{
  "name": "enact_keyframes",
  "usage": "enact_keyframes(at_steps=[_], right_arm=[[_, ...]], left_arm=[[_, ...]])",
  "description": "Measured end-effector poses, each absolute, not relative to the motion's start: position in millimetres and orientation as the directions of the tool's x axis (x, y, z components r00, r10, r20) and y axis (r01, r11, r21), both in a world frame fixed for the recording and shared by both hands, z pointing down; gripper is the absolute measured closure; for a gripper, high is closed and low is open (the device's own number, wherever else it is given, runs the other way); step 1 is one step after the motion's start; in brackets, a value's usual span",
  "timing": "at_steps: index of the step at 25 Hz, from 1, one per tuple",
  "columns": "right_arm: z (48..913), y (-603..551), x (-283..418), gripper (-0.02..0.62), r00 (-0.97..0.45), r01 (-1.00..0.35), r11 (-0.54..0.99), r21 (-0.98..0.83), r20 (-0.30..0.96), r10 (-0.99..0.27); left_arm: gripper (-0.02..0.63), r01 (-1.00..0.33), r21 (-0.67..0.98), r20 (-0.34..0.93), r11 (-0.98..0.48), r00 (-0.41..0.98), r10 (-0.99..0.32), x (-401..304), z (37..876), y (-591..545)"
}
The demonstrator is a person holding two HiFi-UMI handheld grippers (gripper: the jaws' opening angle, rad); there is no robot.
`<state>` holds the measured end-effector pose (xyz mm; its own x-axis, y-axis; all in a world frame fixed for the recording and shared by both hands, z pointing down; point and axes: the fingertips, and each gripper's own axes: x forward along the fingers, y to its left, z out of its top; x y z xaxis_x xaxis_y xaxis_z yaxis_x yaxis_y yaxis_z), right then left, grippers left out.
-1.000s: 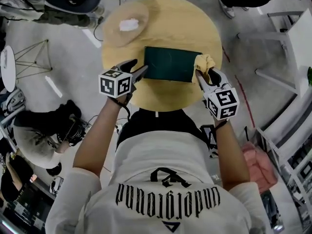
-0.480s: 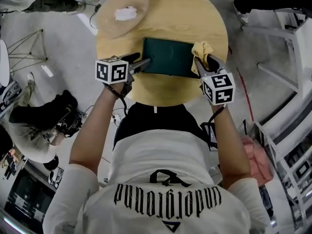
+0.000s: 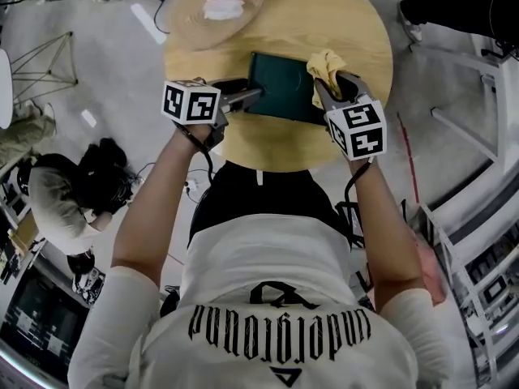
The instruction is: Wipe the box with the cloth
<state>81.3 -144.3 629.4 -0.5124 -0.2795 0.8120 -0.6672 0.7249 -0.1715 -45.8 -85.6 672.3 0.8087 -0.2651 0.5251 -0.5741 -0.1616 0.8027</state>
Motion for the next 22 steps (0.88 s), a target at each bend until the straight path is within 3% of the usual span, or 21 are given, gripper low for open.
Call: enact_keyframes(at_steps=[15,22], right_arm=[[621.6,-125.4,-48.2,0.483,-0.626,-0.463,0.859,-0.217,0.766,-0.144],[626.1,-100.6,-48.2,0.485,-0.636,-0.470,0.847,-0.250,0.761,-0.128]], left_arm=[[0.370,-0.573,0.805,0.523,-0.155,0.808,-0.271,-47.6,668.5,-84.2],[0.370,-0.584,0.798,0.527,-0.148,0.796,-0.299,-56.8,672.2,-86.9]])
